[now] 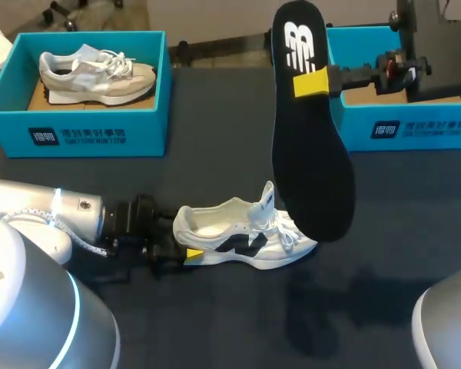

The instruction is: Take the shoe out of the shoebox, open the shoe tongue, remove and reinsert the insole, then place the shoe into the shoebox

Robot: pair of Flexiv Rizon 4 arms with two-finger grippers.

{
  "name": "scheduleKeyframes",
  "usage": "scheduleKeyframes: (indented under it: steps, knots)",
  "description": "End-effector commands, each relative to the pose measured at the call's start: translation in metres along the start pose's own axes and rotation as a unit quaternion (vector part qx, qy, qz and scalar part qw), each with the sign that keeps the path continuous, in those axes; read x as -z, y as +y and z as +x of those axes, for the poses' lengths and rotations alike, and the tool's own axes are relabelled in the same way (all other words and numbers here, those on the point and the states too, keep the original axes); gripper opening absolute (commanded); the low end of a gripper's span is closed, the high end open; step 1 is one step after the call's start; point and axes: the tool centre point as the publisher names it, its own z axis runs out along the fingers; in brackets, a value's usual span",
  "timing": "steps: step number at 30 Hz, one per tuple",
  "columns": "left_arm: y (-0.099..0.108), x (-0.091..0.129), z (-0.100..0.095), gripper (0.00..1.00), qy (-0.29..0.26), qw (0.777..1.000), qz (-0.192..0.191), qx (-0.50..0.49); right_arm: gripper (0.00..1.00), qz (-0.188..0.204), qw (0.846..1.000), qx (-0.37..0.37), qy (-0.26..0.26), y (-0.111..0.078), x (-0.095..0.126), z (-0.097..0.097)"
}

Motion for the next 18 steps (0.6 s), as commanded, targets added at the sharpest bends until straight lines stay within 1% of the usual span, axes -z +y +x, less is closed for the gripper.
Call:
scheduleKeyframes:
  steps: [1,3,4,5,6,7,11,16,17,18]
  knots:
    - [-0.003,0.002,0.001,0.00,-0.001,1.000,-0.005,0.002,0.00,0.000,1.000,-0.001,-0.001,0.001,-0.003,-0.001]
    - [-0.006,0.005,0.002,0.00,-0.002,1.000,-0.021,-0.002,0.00,0.000,1.000,-0.001,-0.001,0.001,-0.003,-0.001]
    - [-0.006,0.006,0.002,0.18,0.003,1.000,-0.022,0.000,0.00,0.000,1.000,-0.001,-0.001,0.001,-0.003,-0.001]
    - [-0.007,0.007,0.003,0.46,0.005,1.000,-0.028,0.000,0.00,0.000,1.000,-0.001,-0.001,0.001,-0.003,-0.001]
    - [-0.007,0.008,0.004,0.94,0.005,0.999,-0.032,-0.004,0.00,0.000,1.000,-0.001,-0.001,0.001,-0.003,-0.001]
    - [-0.007,0.009,0.005,1.00,0.007,0.999,-0.035,-0.003,0.00,0.000,1.000,-0.001,-0.001,0.001,-0.003,-0.001]
    - [-0.008,0.011,0.005,1.00,0.006,0.999,-0.042,-0.001,0.00,0.000,1.000,-0.001,-0.001,0.001,-0.003,-0.001]
    - [-0.011,0.017,0.004,1.00,0.003,0.998,-0.061,0.000,0.00,0.000,1.000,-0.001,-0.001,0.001,-0.003,-0.001]
    - [-0.013,0.018,0.004,1.00,0.002,0.998,-0.067,0.000,0.00,0.000,1.000,-0.001,-0.001,0.001,-0.003,-0.001]
    - [-0.014,0.020,0.003,1.00,-0.003,0.996,-0.087,0.000,0.00,0.000,1.000,-0.001,-0.001,0.001,-0.003,-0.001]
